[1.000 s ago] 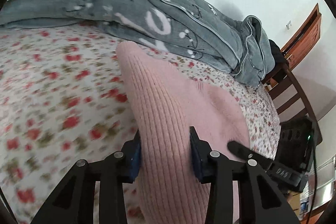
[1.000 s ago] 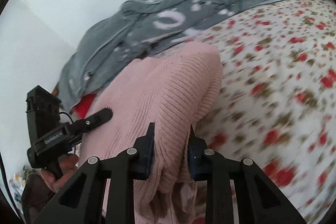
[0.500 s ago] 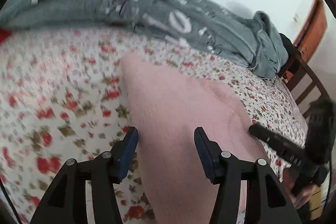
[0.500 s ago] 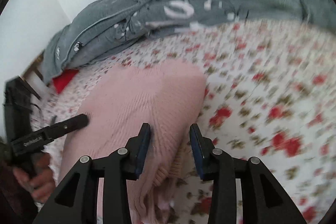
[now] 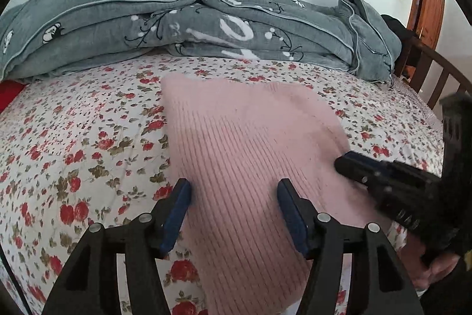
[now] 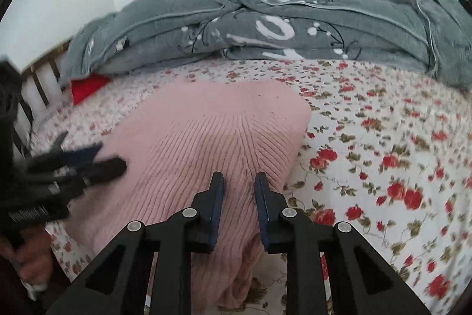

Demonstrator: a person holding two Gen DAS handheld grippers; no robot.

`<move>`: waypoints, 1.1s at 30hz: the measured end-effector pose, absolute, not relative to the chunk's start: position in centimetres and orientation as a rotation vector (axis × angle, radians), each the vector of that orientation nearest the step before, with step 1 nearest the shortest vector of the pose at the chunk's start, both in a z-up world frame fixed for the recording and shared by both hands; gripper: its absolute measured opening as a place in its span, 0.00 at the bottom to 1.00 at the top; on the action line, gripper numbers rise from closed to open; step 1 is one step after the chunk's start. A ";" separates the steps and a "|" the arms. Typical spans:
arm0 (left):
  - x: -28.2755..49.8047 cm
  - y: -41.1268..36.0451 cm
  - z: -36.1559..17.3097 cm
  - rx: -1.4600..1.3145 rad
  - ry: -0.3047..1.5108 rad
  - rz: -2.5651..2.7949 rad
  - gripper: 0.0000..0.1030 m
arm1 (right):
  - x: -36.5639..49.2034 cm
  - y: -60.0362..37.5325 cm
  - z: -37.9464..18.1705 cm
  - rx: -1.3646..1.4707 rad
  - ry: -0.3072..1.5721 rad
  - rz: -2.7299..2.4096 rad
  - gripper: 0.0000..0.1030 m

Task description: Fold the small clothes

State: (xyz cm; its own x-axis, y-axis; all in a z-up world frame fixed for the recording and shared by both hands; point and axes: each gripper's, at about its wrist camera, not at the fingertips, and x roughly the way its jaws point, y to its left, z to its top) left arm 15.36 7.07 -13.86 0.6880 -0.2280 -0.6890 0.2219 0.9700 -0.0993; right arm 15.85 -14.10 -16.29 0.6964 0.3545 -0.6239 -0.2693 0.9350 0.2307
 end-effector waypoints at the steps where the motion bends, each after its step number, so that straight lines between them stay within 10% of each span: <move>1: 15.2 7.0 -13.8 -0.008 0.771 -0.252 0.59 | 15.9 -14.3 -16.3 0.135 0.728 0.352 0.19; 33: 14.4 9.6 -11.3 0.014 0.690 -0.252 0.64 | 15.1 -16.0 -15.4 0.087 0.771 0.397 0.31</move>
State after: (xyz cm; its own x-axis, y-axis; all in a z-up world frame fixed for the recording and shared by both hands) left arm 14.39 9.62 -11.26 0.7419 -0.2253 -0.6316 0.2346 0.9695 -0.0702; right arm 15.12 -16.03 -15.39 0.6476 0.3800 -0.6605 -0.3169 0.9226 0.2200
